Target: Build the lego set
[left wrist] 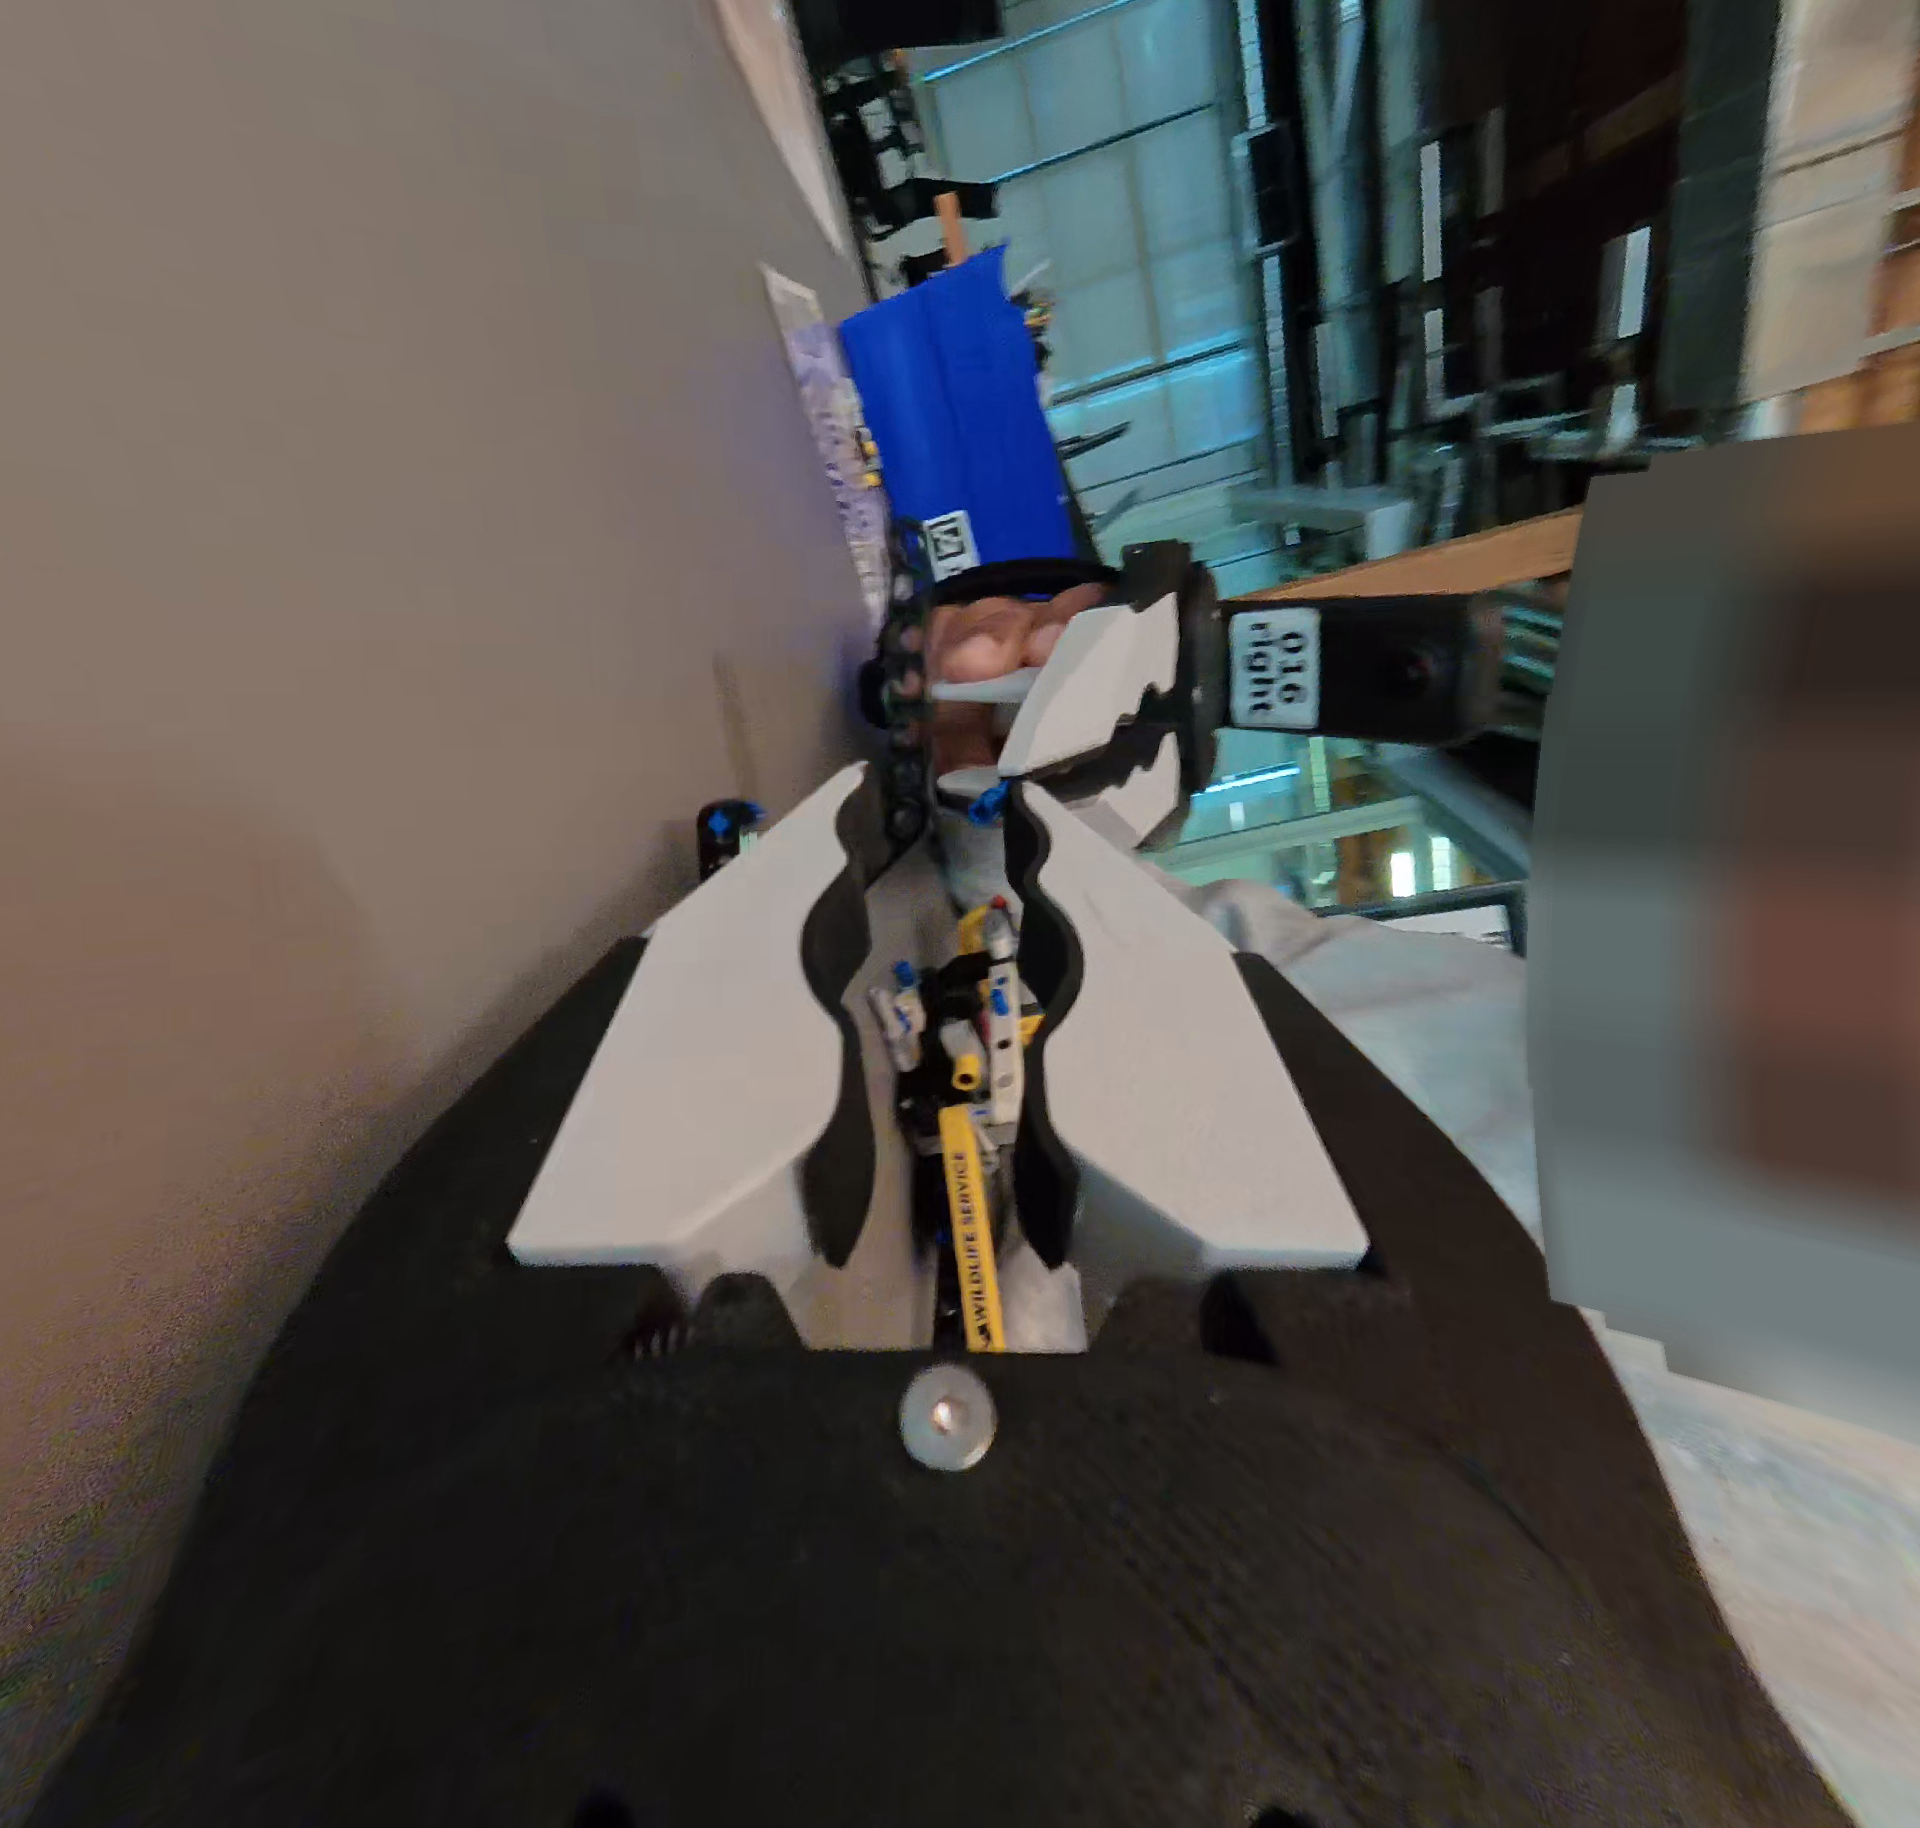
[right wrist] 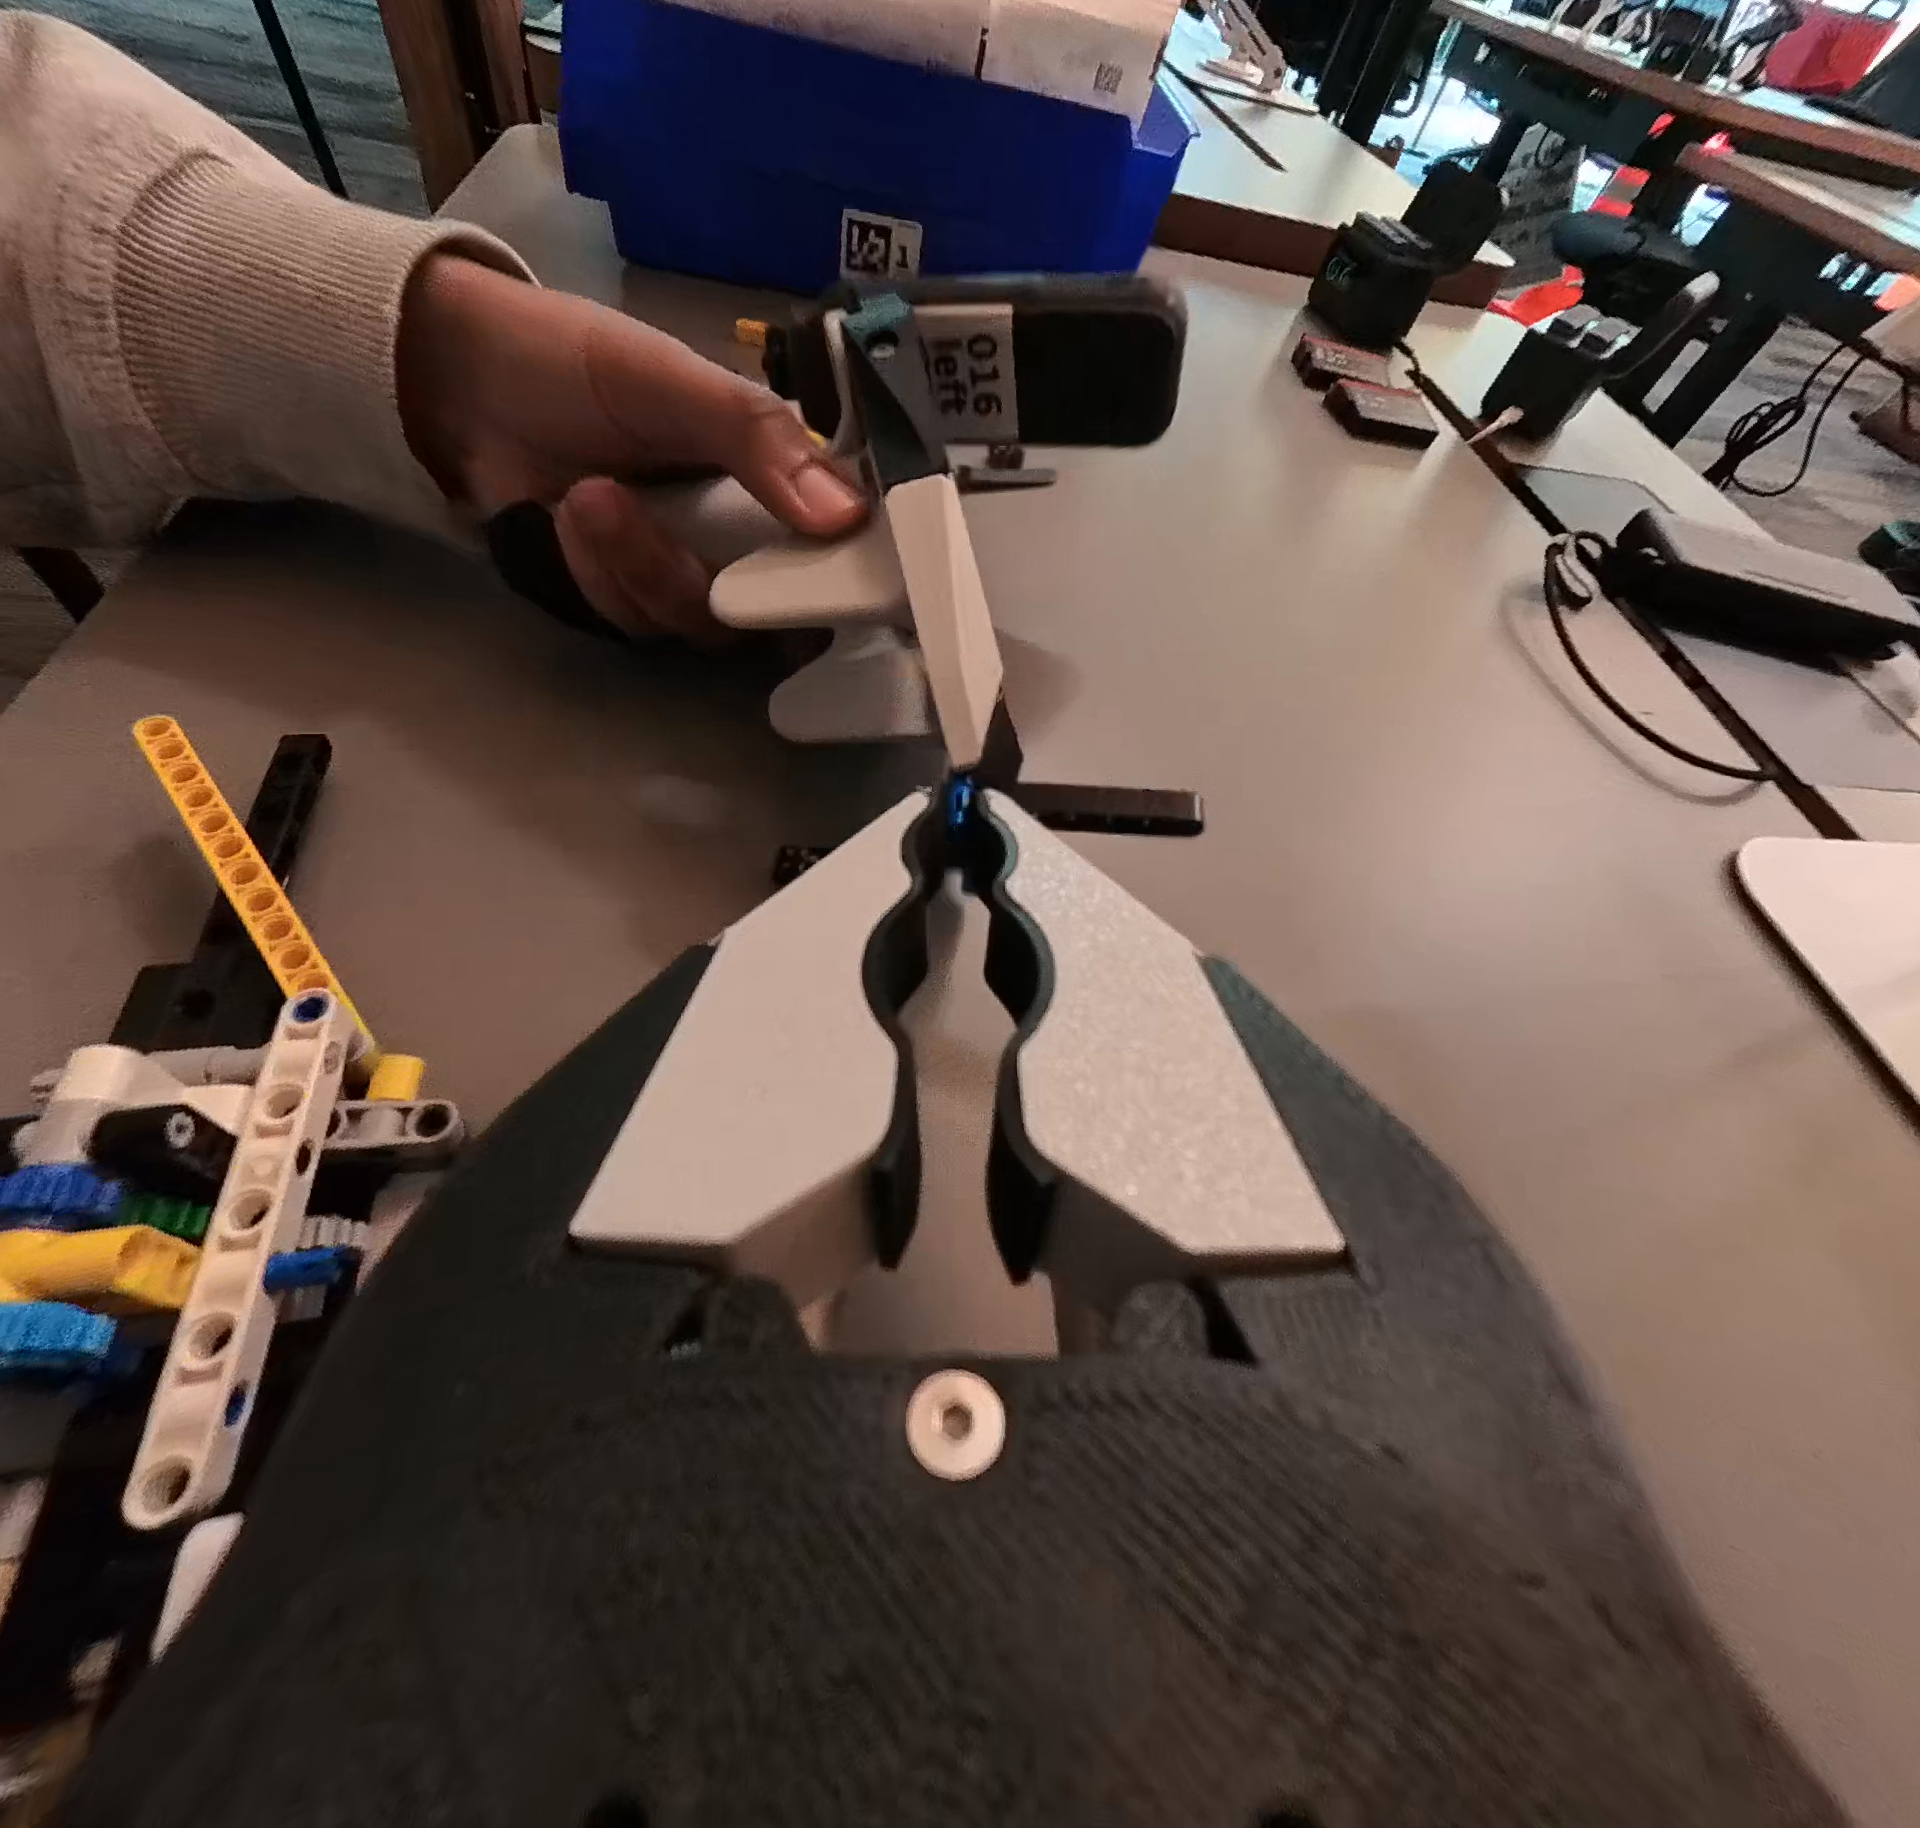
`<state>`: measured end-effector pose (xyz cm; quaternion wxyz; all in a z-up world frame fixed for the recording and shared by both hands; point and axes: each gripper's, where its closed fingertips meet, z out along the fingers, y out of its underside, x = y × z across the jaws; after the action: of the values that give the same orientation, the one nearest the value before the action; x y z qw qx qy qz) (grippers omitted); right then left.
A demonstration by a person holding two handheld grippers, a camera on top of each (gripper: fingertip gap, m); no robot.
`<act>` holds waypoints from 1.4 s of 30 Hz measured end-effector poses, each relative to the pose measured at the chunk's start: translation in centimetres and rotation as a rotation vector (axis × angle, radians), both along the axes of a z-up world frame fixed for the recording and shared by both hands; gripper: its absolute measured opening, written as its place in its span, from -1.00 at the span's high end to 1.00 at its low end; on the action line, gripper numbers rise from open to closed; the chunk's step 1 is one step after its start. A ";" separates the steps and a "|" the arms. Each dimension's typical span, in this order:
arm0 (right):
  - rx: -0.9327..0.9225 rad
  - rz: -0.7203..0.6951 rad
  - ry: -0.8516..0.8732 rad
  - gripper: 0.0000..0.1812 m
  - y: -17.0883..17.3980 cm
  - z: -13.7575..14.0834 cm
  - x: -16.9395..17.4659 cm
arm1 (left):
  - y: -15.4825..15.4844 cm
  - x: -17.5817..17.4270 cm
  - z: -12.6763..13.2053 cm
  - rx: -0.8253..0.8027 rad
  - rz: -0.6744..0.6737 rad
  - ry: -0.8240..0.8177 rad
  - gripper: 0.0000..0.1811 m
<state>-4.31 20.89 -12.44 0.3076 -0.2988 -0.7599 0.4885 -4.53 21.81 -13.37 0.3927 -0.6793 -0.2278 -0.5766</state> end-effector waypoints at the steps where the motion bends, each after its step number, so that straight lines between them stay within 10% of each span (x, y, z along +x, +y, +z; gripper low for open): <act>1: -0.006 -0.001 -0.014 0.97 0.0 -0.2 0.0 | -0.1 -0.1 -0.4 -0.022 0.003 0.039 0.70; 16: -0.016 -0.047 -0.094 0.97 1.3 -1.4 -0.6 | -1.3 -0.5 -3.0 -0.198 0.179 0.566 0.55; 22: 0.006 -0.046 -0.099 0.97 1.0 -1.7 -0.5 | -1.0 -1.1 -3.7 -0.243 0.260 0.780 0.90; 33: 0.110 -0.060 -0.047 0.97 0.2 -1.9 -0.8 | -0.5 0.1 -2.4 -0.090 0.191 0.282 0.91; 42: 0.123 -0.040 -0.083 0.97 -0.5 -2.7 -0.7 | -1.1 -1.1 -3.2 -0.141 0.192 0.349 0.81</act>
<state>-5.00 20.40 -15.14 0.3031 -0.3145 -0.7945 0.4219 -5.66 20.68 -16.57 0.4310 -0.7698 -0.2598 -0.3926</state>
